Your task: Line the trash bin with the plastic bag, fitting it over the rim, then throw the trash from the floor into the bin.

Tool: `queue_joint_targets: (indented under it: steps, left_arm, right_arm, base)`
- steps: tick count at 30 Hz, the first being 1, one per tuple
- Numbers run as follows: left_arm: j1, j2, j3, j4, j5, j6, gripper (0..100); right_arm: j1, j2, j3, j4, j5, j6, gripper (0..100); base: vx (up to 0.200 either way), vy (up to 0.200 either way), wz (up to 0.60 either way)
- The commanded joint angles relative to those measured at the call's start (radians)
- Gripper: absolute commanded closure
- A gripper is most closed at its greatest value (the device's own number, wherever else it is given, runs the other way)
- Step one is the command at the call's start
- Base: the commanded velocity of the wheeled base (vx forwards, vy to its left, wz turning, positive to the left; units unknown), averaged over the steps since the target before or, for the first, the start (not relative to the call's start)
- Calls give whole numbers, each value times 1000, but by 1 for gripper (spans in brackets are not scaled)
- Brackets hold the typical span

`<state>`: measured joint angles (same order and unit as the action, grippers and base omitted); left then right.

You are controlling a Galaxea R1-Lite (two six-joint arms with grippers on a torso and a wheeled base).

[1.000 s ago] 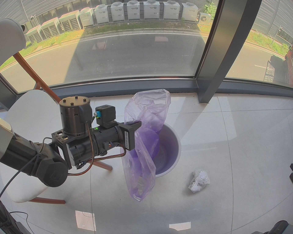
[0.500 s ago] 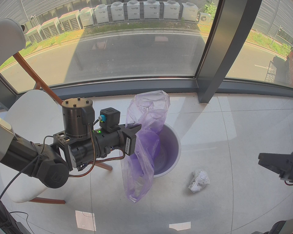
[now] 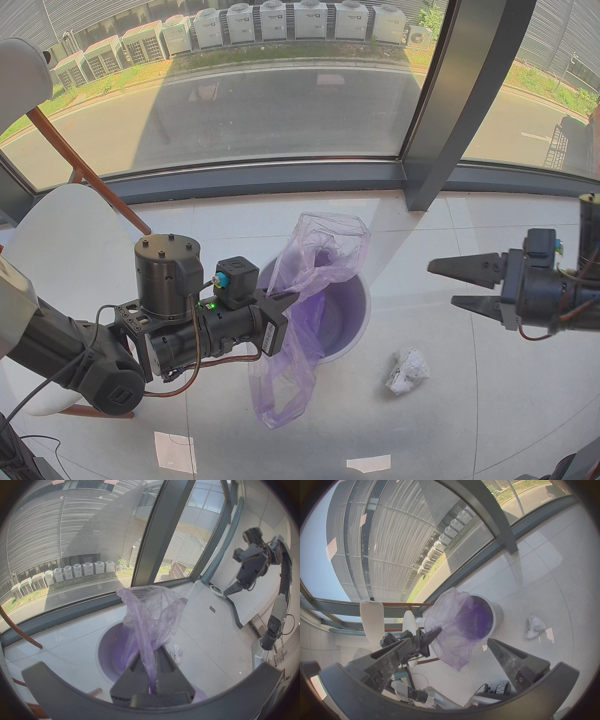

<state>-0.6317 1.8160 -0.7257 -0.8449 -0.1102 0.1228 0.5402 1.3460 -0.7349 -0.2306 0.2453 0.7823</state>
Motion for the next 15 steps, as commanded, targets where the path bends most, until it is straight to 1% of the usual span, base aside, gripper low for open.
queue_joint_targets:
  steps: [1, 3, 7, 12, 15]
  left_arm:
    - [-8, -4, 12, -5, 0, 1, 100]
    - [-8, -4, 12, -5, 0, 0, 100]
    - [-8, -4, 14, -5, 0, -3, 100]
    - [-8, -4, 12, -5, 0, -5, 100]
    - [-8, -4, 12, -5, 0, -6, 100]
  right_arm:
    - [53, 245, -143, -36, -17, 6, 0]
    - [63, 291, -179, -33, -29, 8, 0]
    - [73, 386, -241, -38, -84, 20, 0]
    - [75, 450, -301, -42, -86, 60, 0]
    - [75, 515, -385, -41, -87, 97, 0]
  base:
    - [0, 0, 0]
    - [0, 0, 0]
    - [0, 0, 0]
    - [0, 0, 0]
    - [0, 0, 0]
